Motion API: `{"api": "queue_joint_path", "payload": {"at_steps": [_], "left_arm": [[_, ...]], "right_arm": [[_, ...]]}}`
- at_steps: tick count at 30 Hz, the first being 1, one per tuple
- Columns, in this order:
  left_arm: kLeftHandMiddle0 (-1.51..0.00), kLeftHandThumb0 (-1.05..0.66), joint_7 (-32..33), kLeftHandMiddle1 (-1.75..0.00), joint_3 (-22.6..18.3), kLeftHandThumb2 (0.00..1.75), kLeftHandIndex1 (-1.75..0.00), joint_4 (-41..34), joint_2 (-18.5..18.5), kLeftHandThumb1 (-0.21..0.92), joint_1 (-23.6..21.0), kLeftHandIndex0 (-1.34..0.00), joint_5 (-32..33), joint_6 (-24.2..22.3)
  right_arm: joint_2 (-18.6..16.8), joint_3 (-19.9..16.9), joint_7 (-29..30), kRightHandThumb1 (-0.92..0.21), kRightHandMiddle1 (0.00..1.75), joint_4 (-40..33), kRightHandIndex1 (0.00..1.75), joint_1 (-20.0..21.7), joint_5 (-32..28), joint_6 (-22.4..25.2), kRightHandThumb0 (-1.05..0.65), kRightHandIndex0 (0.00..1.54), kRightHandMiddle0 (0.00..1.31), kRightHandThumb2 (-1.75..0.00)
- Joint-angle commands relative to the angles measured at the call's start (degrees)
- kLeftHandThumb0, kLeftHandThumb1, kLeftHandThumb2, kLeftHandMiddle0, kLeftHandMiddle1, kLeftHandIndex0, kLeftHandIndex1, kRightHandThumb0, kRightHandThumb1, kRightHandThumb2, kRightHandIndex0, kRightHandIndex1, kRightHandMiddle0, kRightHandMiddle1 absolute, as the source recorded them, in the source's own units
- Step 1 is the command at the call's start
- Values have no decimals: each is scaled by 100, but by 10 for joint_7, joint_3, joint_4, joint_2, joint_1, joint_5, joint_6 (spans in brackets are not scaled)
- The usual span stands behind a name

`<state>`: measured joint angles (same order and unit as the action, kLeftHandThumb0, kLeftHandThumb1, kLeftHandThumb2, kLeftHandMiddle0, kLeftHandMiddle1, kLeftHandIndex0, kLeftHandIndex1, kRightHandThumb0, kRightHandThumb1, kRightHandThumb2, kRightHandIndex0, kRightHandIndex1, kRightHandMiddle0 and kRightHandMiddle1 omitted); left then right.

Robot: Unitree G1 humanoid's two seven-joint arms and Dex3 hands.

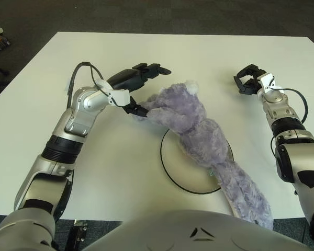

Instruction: Put the doll into the plate.

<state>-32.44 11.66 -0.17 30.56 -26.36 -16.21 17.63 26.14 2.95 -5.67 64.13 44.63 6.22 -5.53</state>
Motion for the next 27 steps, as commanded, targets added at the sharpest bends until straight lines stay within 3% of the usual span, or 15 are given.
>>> {"api": "queue_joint_path", "payload": {"at_steps": [1, 6, 12, 18, 27], "left_arm": [[0, -76, -14, -59, 0, 73, -66, -15, 13, 40, 9, 0, 7, -4], [0, -84, -25, -49, 2, 64, -70, -28, 17, 49, 16, 0, 7, -13], [0, -90, -34, -43, 11, 55, -61, -52, 20, 56, 34, 0, -6, -39], [0, -91, -34, -35, 18, 52, -45, -68, 21, 61, 47, 0, -18, -55], [-5, -87, -21, -30, 20, 50, -41, -87, 20, 69, 59, 0, -36, -57]], "right_arm": [[-26, 16, -25, -66, 175, 36, 175, -66, 16, 57, -1, 26, 24, -91], [-26, 16, -25, -67, 175, 36, 175, -67, 15, 57, -1, 26, 24, -90], [-27, 14, -25, -69, 175, 37, 168, -66, 14, 59, -1, 40, 11, -86], [-26, 15, -28, -70, 175, 37, 174, -64, 14, 62, -1, 25, 21, -86], [-24, 17, -31, -70, 175, 34, 175, -65, 16, 61, -1, 24, 22, -86]]}}
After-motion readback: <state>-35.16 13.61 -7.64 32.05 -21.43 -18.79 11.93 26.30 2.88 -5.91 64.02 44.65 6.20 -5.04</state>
